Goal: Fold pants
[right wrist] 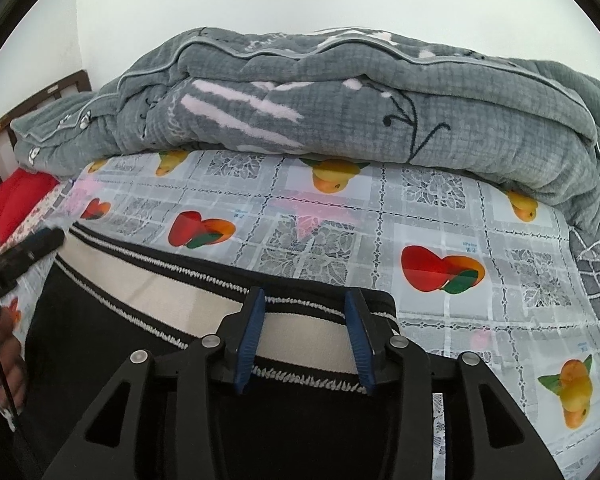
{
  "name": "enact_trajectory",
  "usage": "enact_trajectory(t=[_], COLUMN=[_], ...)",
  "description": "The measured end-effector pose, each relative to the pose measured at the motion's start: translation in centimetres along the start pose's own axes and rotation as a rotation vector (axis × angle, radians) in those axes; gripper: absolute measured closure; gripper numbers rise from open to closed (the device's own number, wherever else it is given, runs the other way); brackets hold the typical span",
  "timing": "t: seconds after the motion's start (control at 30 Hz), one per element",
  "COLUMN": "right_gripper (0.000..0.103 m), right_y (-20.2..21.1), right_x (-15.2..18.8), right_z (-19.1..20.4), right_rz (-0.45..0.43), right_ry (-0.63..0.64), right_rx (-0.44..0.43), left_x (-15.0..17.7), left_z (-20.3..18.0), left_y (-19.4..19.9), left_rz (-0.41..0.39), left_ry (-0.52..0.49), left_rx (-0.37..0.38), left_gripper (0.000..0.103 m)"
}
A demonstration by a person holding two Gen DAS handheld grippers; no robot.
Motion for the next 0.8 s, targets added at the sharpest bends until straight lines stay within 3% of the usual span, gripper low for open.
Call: enact_trajectory(t=[0.07, 0.1, 0.27, 0.37, 0.5, 0.63, 0.8], right_gripper=[0.06, 0.06, 0.057, 0.057, 0.057, 0.056, 0.057], right_y=[0.2, 0.4, 1.9, 3.6, 6.6, 9.9, 12.3], right_x=[0.2, 0.4, 1.2, 2.3, 5.8, 9.5, 13.0], right_z=[0.1, 0.2, 0.4, 0.2, 0.5, 0.6, 0.3], right_rz=[-0.005, -0.006, 0.031, 0.084, 0.115, 0.066, 0.053], right_ry=[0.019, 0.027, 0.043, 0.011, 0.024, 0.046, 0.041], right_rx=[0.014, 0.024, 0.06, 0.049, 0.046, 0.064, 0.062], left_x=[0.9, 1.1, 0.9, 1.3, 3.5, 7.5, 12.5], left_z=[-0.5, -0.5, 0.1, 0.8, -1.2, -3.0, -3.4], left_y=[-2.4, -2.9, -1.9, -2.0, 2.6, 7.9, 13.6], left_rz=[0.133, 0.157, 0.125, 0.199, 0.245, 0.241, 0.212], left_ry=[-0.025, -0.031, 0.017, 0.014, -0.079, -0.17, -0.168], left_rx=[-0.015, -0.032, 0.038, -0.013, 0.028, 0.058, 0.1], left_gripper=[0.024, 0.024, 0.023, 0.025, 0.025, 0.023, 0.023])
Point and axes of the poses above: each gripper's, at about its wrist camera, not at the fingertips, and y roughly against the way its jaws point, z to its left, x to its underside, the point moved 5 cm from there along -y, roughly the way its jaws point, and after that the axes turned 8 degrees about x, right-handed, at the moved point
